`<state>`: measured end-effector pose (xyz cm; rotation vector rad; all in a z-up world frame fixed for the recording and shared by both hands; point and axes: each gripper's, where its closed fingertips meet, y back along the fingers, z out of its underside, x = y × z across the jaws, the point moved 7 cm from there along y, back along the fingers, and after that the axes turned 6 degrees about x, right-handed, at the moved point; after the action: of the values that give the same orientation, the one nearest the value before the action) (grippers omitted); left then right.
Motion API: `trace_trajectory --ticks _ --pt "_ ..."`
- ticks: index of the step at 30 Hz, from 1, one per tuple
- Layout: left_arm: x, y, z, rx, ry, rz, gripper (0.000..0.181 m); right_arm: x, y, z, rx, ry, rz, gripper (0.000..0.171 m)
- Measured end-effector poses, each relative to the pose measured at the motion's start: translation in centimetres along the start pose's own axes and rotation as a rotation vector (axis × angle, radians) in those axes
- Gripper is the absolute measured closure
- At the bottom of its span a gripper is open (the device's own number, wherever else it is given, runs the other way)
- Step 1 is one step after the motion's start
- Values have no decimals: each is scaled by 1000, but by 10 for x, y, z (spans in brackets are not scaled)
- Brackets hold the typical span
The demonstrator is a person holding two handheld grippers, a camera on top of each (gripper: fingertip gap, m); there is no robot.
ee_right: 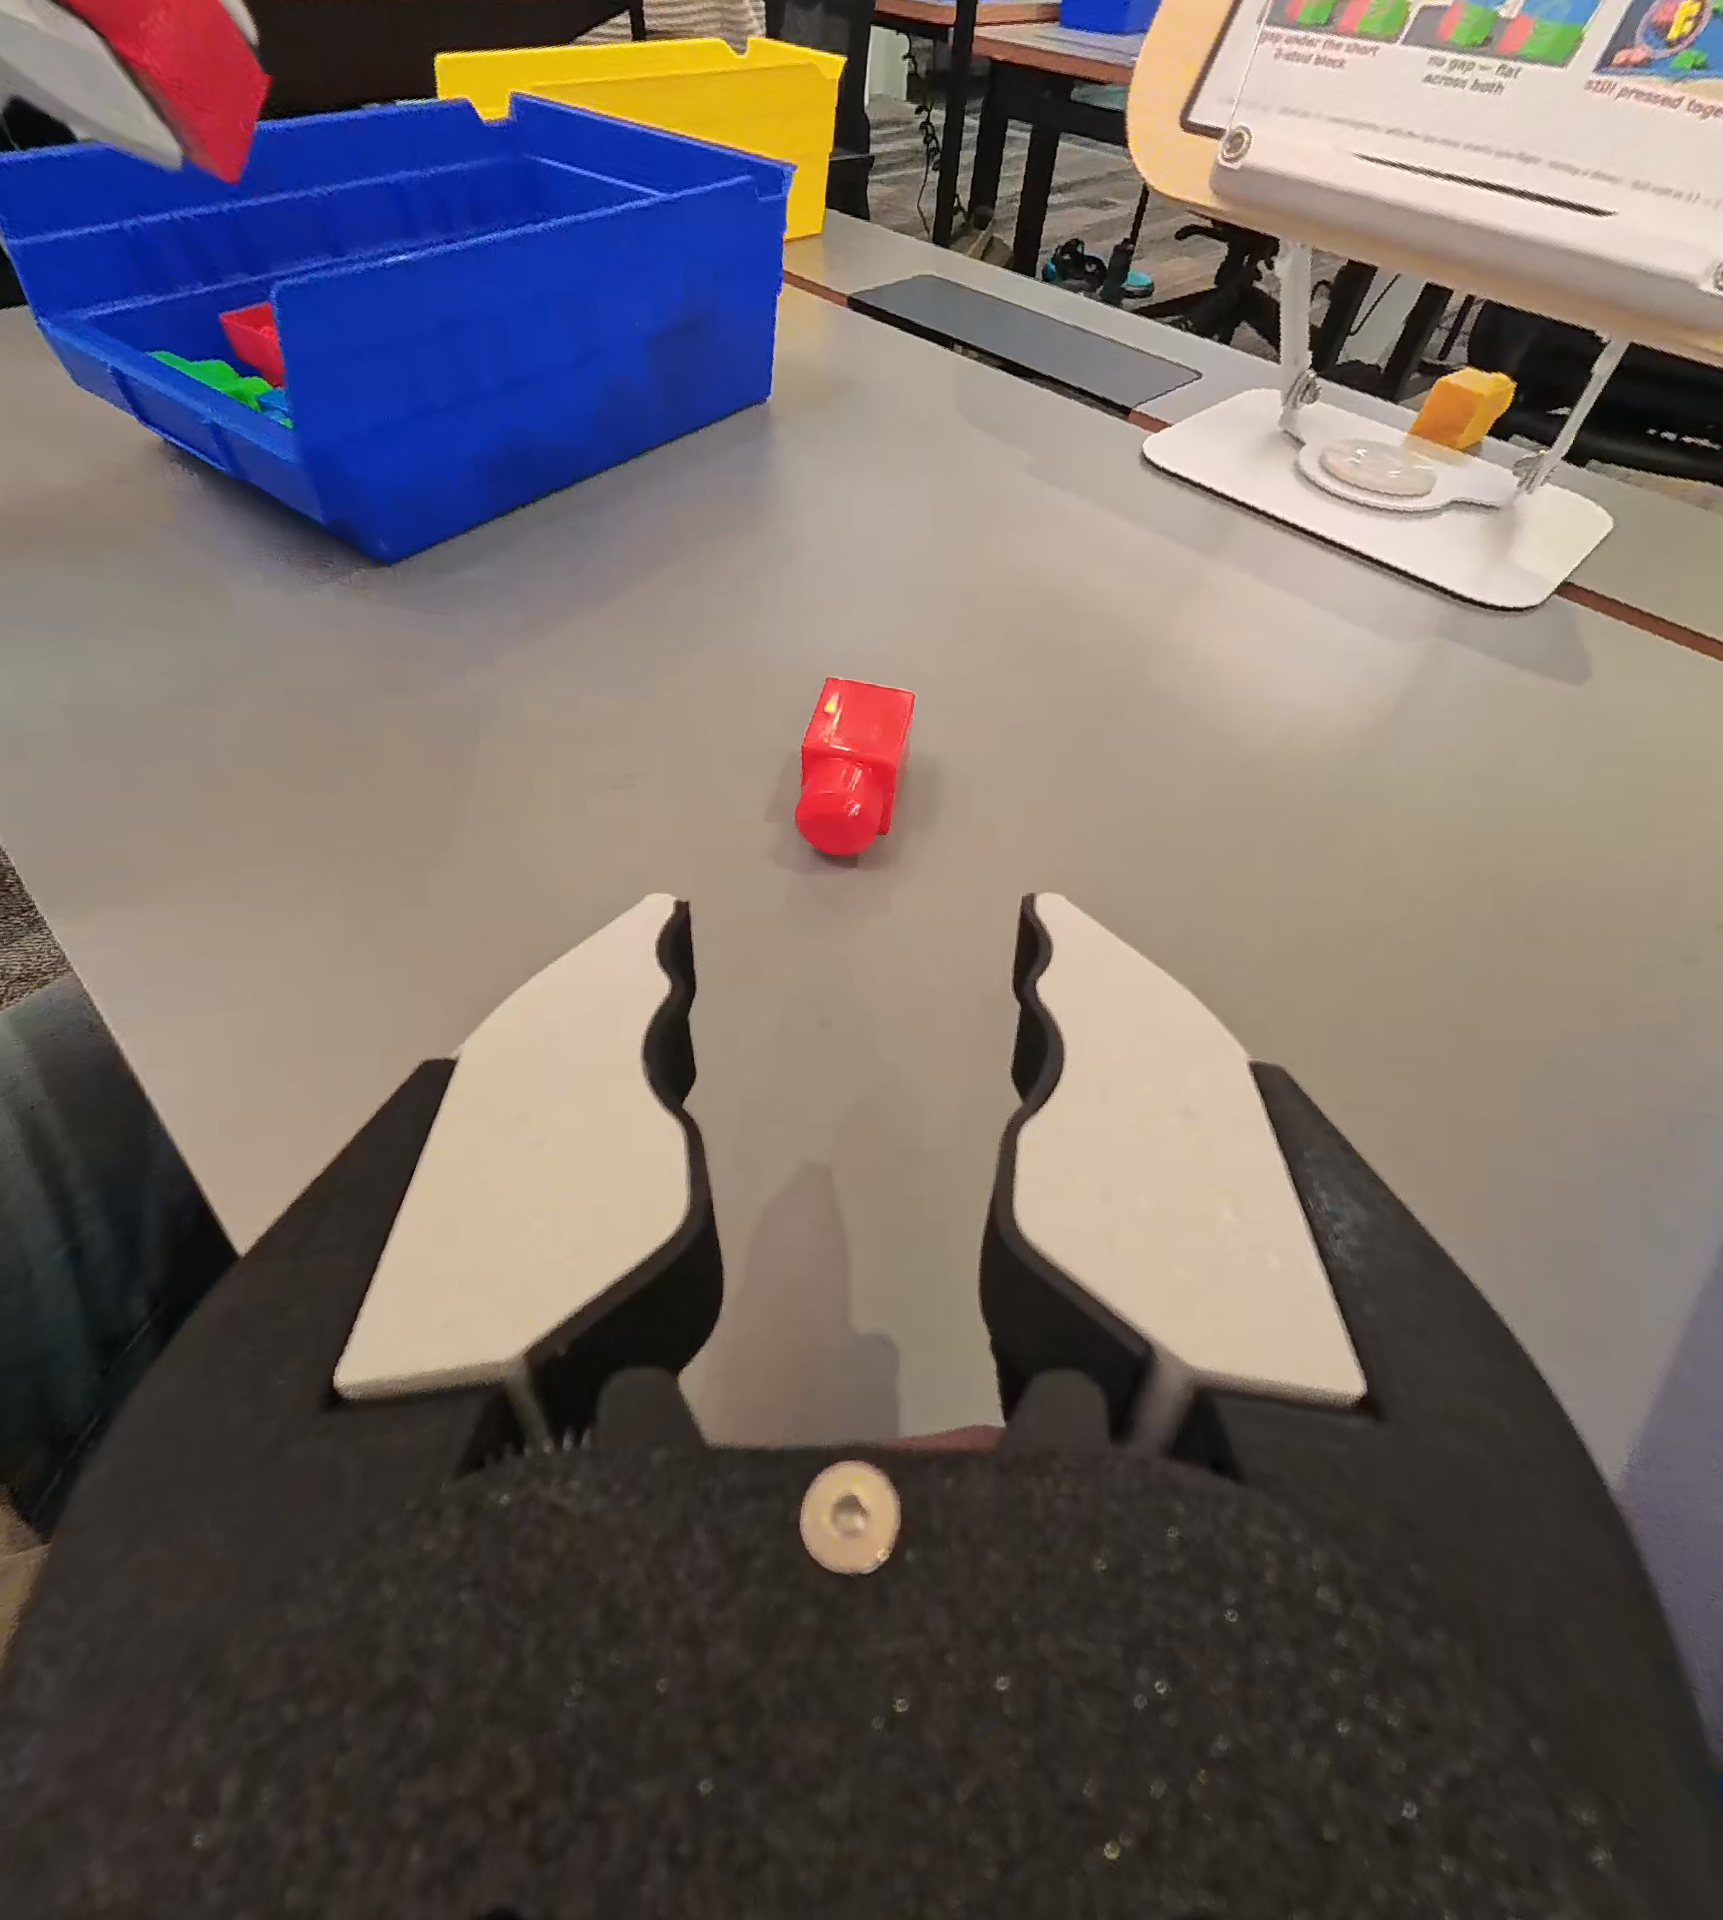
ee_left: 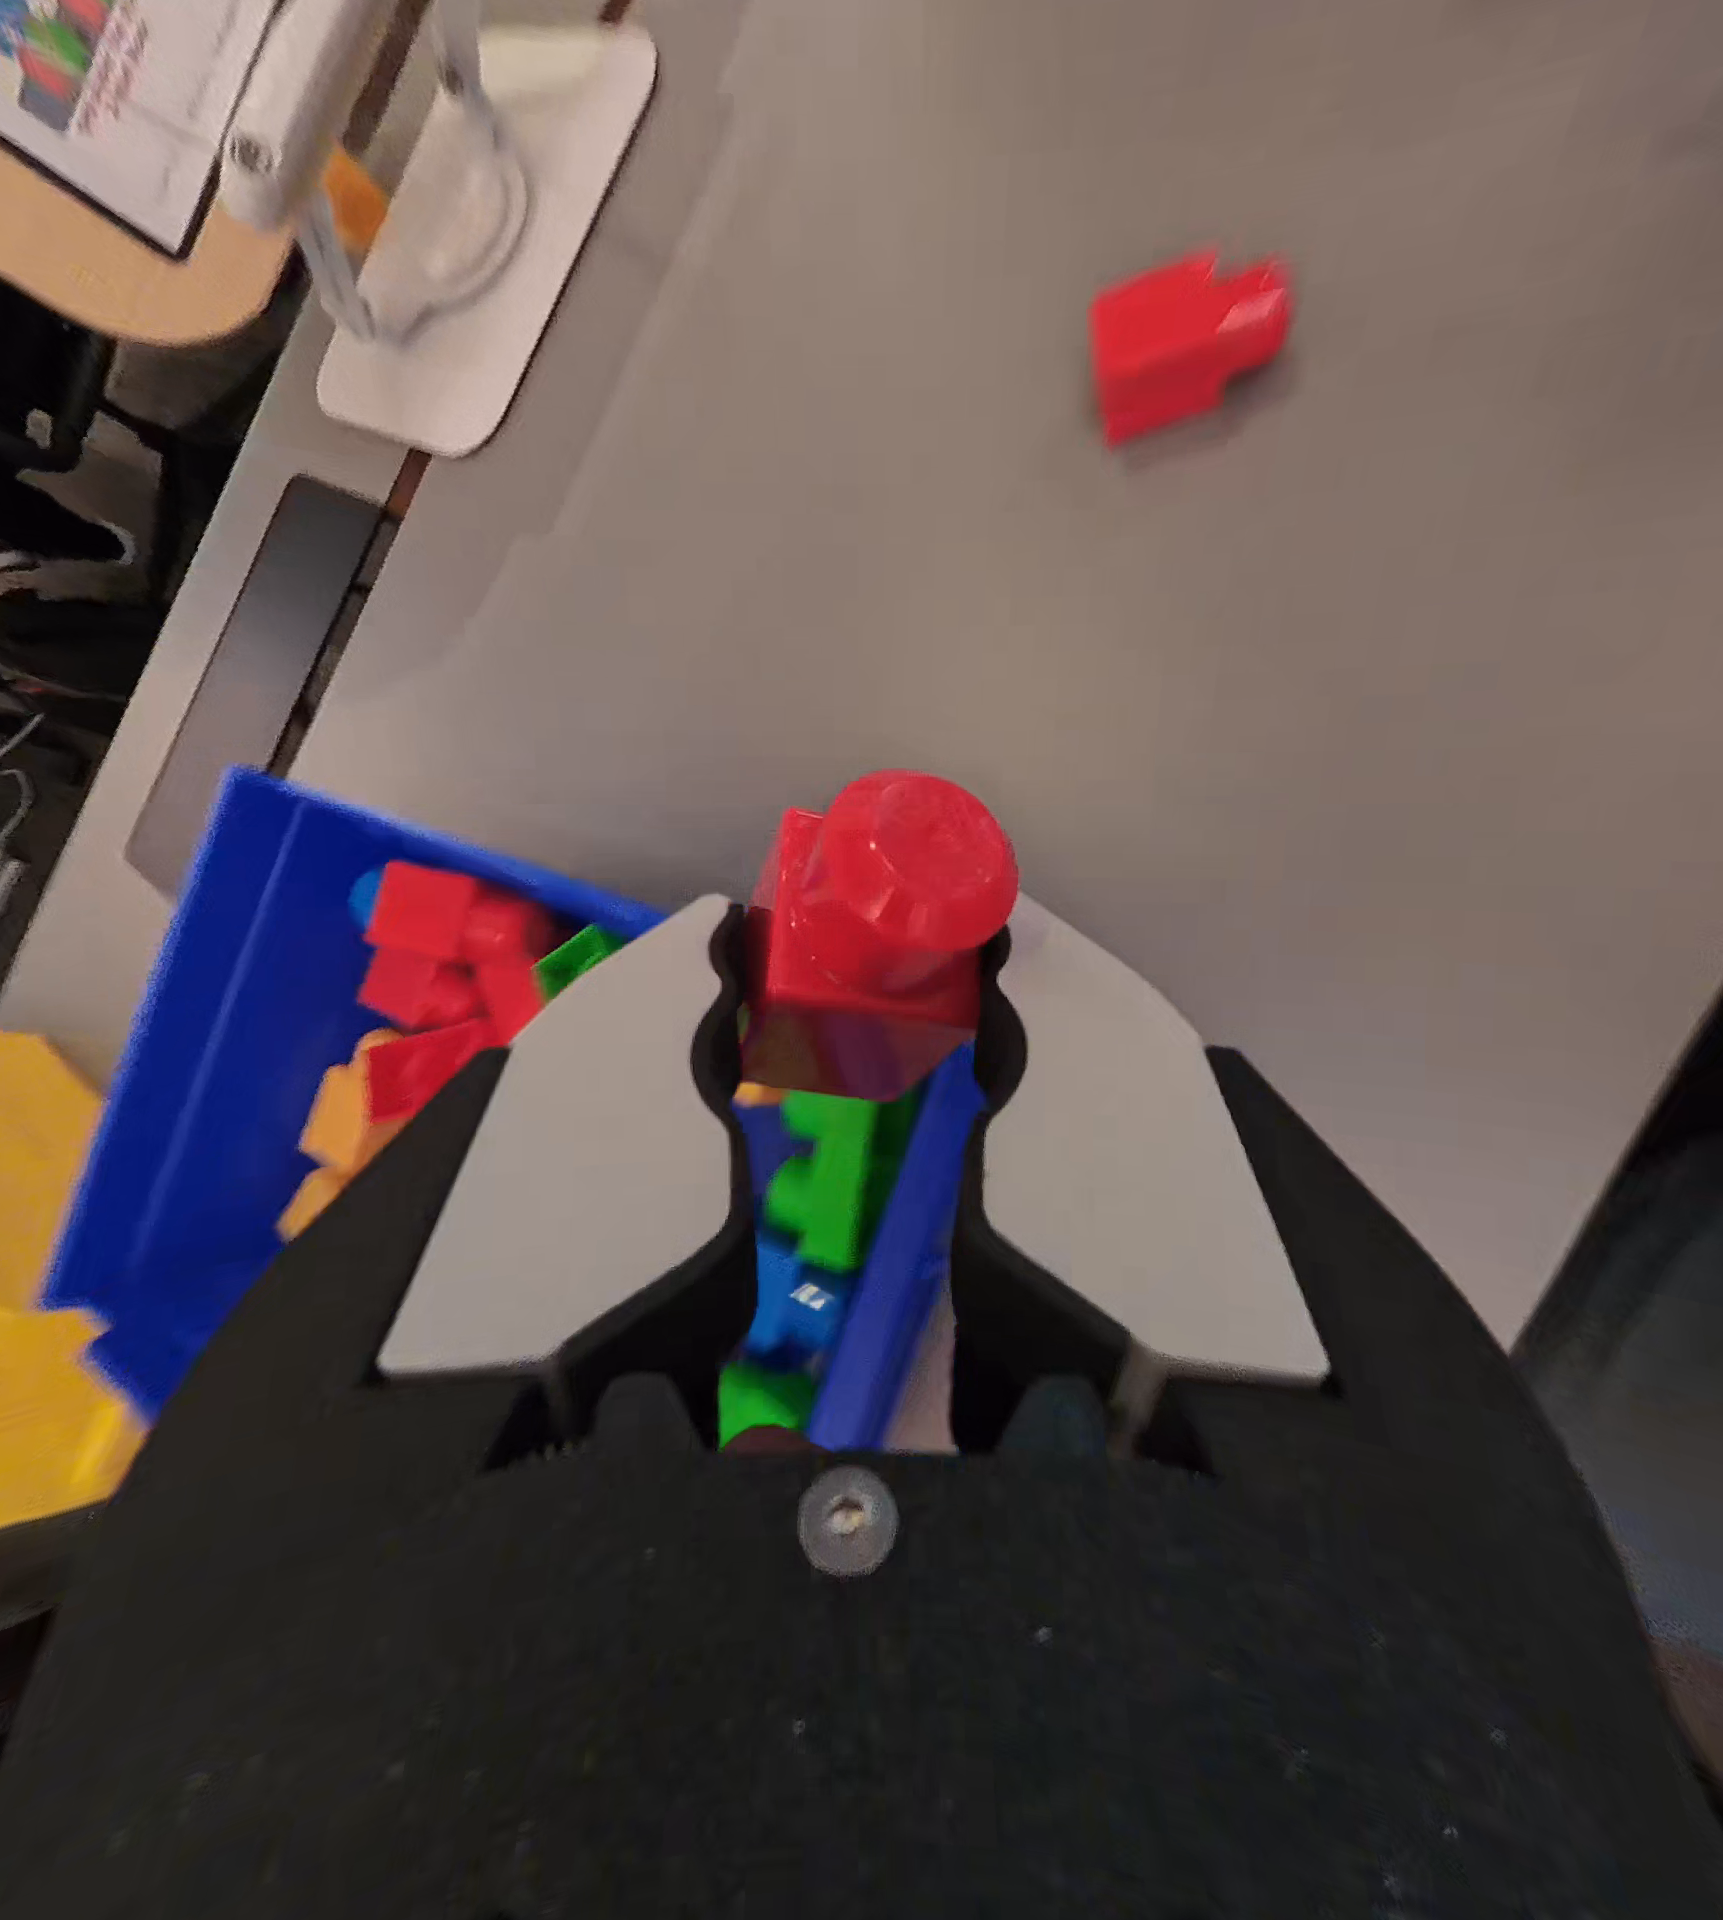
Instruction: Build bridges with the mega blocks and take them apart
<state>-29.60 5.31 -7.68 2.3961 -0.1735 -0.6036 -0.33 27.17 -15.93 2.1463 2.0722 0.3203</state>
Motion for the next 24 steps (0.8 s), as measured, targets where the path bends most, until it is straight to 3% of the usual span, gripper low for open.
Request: trace_trajectory --ticks 6,13,19,24 --pt "64 -13 -22 273 239 -63 140 -2 1 -2 -1 15 0 112" --pt "92 -62 -24 292 491 -124 141 -4 2 -3 -2 20 -6 113" --pt "75 -126 -36 247 631 -206 141 -2 1 0 -13 14 -12 113" --pt "63 -176 -31 189 761 -172 141 -1 4 -2 -9 17 -13 113"
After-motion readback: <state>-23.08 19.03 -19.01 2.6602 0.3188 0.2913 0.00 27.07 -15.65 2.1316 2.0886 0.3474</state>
